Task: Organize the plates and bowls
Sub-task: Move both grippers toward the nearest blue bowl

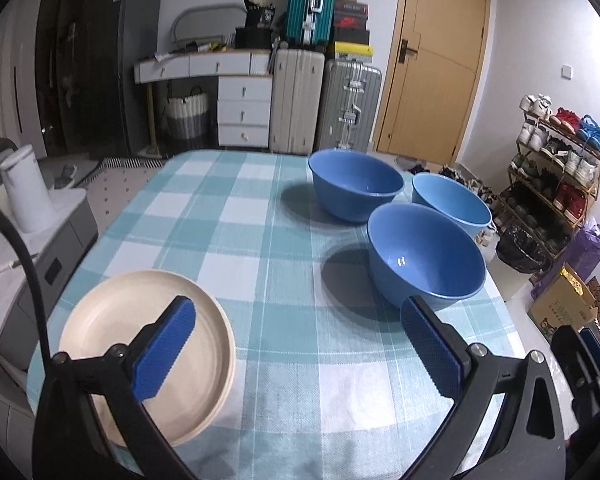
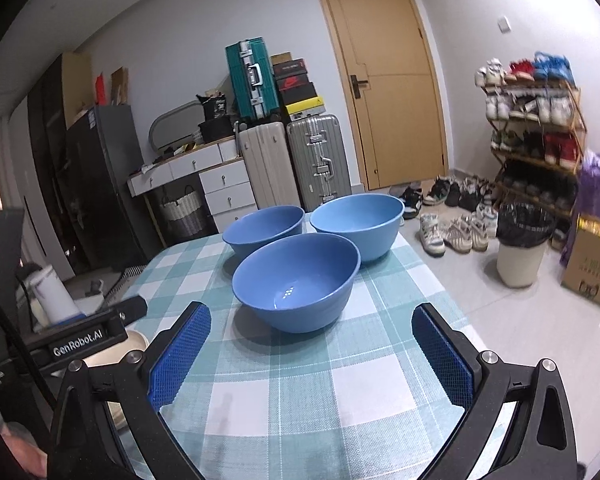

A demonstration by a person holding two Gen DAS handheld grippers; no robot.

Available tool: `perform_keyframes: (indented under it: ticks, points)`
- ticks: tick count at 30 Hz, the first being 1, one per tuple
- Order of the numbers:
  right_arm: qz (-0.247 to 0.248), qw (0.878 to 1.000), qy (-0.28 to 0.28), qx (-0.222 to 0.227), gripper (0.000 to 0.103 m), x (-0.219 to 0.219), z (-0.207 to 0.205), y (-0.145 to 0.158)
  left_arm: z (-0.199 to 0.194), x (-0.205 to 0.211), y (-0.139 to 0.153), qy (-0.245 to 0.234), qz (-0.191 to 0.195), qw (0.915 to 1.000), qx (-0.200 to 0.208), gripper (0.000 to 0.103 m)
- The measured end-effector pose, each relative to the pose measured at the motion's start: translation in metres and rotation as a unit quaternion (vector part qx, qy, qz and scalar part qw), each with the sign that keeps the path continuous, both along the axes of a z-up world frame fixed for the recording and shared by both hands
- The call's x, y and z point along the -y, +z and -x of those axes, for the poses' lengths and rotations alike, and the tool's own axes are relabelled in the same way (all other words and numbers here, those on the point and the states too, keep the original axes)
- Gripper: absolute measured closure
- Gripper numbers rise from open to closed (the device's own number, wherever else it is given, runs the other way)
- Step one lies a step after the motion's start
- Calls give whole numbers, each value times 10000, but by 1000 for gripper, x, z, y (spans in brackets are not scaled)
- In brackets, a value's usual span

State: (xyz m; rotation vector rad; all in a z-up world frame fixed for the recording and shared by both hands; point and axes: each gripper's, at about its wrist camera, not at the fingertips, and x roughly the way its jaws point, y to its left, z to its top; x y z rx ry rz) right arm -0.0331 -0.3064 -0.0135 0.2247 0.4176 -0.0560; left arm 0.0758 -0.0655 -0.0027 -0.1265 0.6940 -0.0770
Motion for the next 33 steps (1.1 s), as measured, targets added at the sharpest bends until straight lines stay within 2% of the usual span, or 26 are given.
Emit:
perform_keyframes:
  ticks: [4,9,12,17,22,24,26,27,30,31,32,33]
  points:
    - [-110,9998,176,-73,1,4,-9,0,-14,5,-2,-130,378,9987,-312,0]
    - [-182,9997,139,-86,1,21,-30,7,-39,27,9,-179,172,9993,-277,0]
    - [-471,9980,124,-398,1,42,-60,6,-67,40,10,-203,187,9986,-457,0]
    - [-821,9928,215,-851,1,72,-112,-3,-115,69,-5,-247,-3,9961,-847,0]
    - [-988,9857,379,-1310,2,92,-161,-16,-140,81,-25,-378,205,9917,-1212,0]
    - [-1066,9815,471,-1519,7,96,-178,-22,-148,87,-31,-484,205,9895,-1345,2]
    - [-1141,9778,521,-1679,20,99,-192,-28,-153,91,-33,-499,101,9893,-1371,4]
    - [-1146,9761,505,-1776,22,100,-199,-31,-154,91,-33,-487,100,9896,-1349,4]
    - [-1118,9744,423,-1903,29,102,-213,-38,-157,88,-31,-454,298,9899,-1307,7]
    - [-1076,9744,430,-1926,38,103,-215,-39,-158,87,-31,-443,313,9899,-1308,10]
    - [-986,9740,445,-1990,44,101,-221,-41,-159,87,-31,-431,331,9900,-1299,19]
    - [-950,9734,464,-2035,46,99,-224,-43,-160,87,-33,-394,355,9899,-1315,24]
